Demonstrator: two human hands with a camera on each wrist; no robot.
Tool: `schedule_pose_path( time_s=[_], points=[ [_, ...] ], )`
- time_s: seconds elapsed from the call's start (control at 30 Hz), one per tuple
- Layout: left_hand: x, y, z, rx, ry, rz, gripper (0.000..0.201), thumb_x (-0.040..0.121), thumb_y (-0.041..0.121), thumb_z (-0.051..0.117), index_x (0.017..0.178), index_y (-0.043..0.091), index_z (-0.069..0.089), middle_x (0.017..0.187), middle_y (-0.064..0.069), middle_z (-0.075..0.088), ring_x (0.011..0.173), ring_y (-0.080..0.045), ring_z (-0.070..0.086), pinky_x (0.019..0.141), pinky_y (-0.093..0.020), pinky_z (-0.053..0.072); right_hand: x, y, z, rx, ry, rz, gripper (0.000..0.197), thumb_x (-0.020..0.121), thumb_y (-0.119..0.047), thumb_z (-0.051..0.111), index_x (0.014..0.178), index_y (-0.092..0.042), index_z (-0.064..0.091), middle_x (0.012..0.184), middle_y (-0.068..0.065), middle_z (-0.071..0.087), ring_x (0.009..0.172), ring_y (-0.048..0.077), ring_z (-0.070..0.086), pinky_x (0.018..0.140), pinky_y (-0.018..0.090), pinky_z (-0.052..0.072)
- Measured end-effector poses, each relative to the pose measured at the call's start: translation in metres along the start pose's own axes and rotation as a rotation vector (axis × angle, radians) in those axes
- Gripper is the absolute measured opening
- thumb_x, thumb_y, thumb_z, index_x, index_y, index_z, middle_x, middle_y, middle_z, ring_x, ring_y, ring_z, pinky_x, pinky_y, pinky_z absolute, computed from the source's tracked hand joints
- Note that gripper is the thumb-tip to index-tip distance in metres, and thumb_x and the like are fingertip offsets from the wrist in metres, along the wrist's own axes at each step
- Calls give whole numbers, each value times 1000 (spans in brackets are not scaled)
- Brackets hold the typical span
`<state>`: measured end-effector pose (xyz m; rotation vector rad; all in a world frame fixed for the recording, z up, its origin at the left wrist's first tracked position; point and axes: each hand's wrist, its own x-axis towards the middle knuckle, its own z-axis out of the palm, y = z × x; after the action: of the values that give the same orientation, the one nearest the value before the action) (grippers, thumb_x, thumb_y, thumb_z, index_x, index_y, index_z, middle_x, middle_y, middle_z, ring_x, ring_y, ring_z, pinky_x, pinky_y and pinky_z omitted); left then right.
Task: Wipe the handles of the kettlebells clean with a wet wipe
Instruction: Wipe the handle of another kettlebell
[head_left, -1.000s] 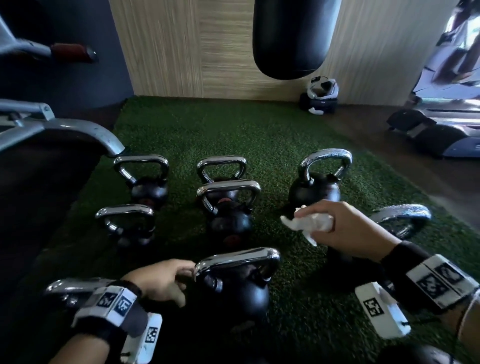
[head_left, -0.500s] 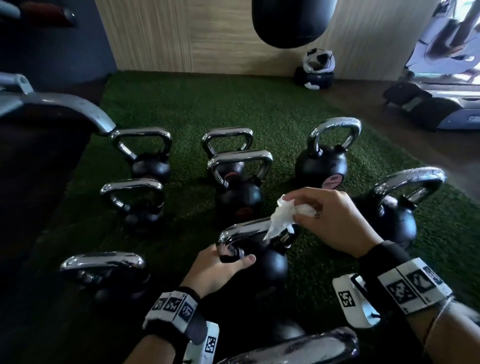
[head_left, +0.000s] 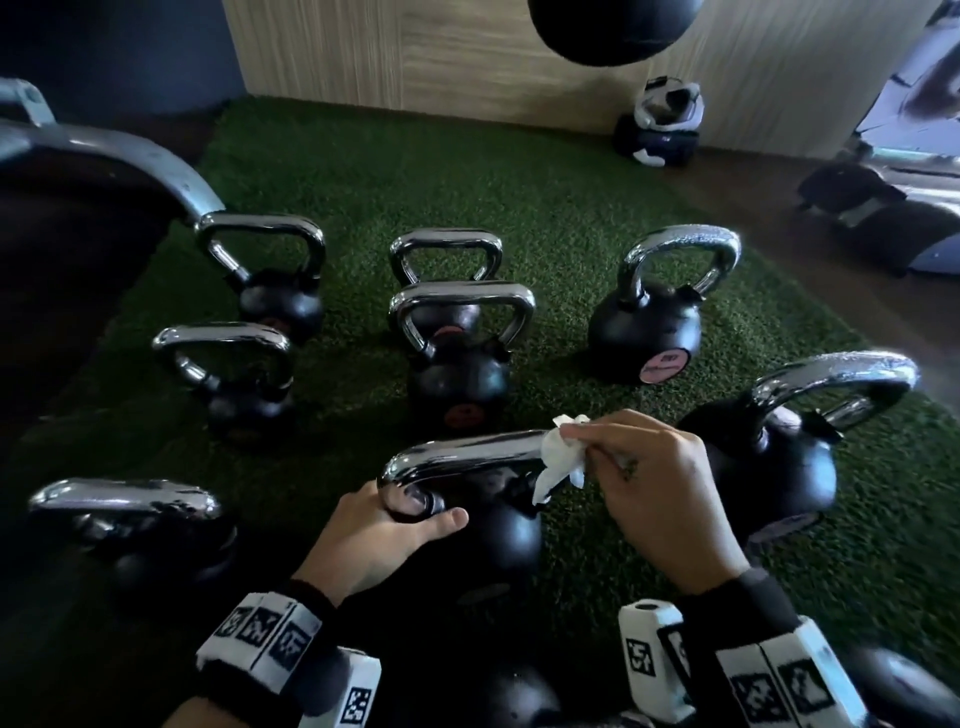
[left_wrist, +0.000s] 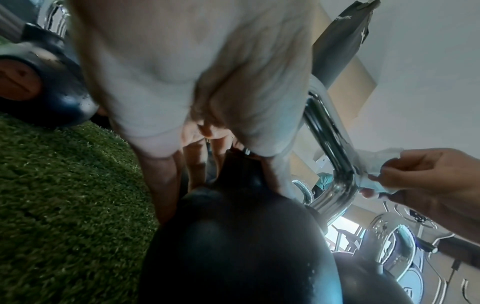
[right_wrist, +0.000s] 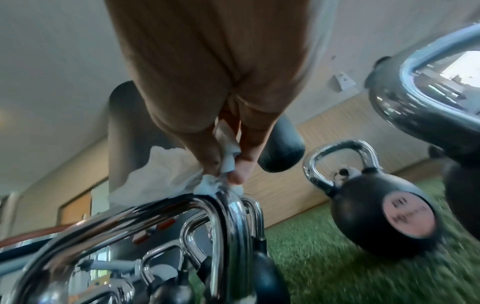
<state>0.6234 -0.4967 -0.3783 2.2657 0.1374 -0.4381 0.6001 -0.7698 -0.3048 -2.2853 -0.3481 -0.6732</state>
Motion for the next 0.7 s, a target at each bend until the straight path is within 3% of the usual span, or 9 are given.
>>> schedule_pose_path(
  time_s=[0.07,0.17,0.27,0.33,0.43,0.5,0.57,0.63,0.7],
  points=[
    [-7,3,1,-21,21,17,44,66,75,77,89,37,77,93,21,72,93,4,65,77,-12,47,-11,17,6,-1,4,126,20,82,-2,71,88,-16,83,71,-13,67,64,3,60,60,17,45],
    [-17,7,2,-51,29,94,59,74,67,77,127,43,66,108,30,65,114,3,58,96,-14,41,-28,37,17,43,-97,372,20,85,-9,71,66,-8,65,56,4,55,55,9,43,53,36,39],
    [-18,7,2,-14,45,112,67,79,64,74,140,43,56,114,31,58,125,-1,53,102,-16,36,-35,44,26,157,-75,444,27,87,-16,73,64,-7,61,59,9,60,54,6,41,51,31,34],
    [-21,7,0,27,25,105,62,80,66,71,137,45,55,123,26,58,130,-5,53,103,-17,36,-39,48,35,218,-67,493,24,85,-13,73,65,-7,61,58,7,60,54,6,41,52,30,33],
    [-29,8,-15,165,-85,62,43,85,63,68,121,43,58,125,15,62,121,-7,57,99,-22,41,-50,52,49,207,-141,523,27,83,-14,70,63,-4,56,52,-2,51,53,7,37,50,29,32],
    [-35,10,-31,313,-163,47,33,87,60,69,110,36,71,110,15,72,101,-3,65,88,-22,48,-55,55,44,195,-208,505,26,82,-23,72,64,-8,59,54,-5,54,54,7,41,50,27,34],
    [-47,16,-52,356,-176,39,24,88,53,72,87,30,78,85,12,78,75,0,68,73,-21,50,-56,55,28,230,-202,480,17,80,-19,78,69,-10,67,62,-4,63,58,6,50,56,34,45],
    [-60,27,-74,204,-137,78,15,89,40,75,86,26,80,83,8,80,78,-9,75,78,-28,57,-51,49,6,296,-144,436,11,79,-9,82,80,-19,80,80,-5,74,73,8,68,68,39,55],
    [-78,53,-91,9,-52,203,9,89,33,74,93,28,81,91,4,80,88,-16,78,82,-34,62,-41,33,-14,364,-132,328,25,80,-6,81,92,-28,85,92,-7,78,84,11,73,73,33,55]
  ],
)
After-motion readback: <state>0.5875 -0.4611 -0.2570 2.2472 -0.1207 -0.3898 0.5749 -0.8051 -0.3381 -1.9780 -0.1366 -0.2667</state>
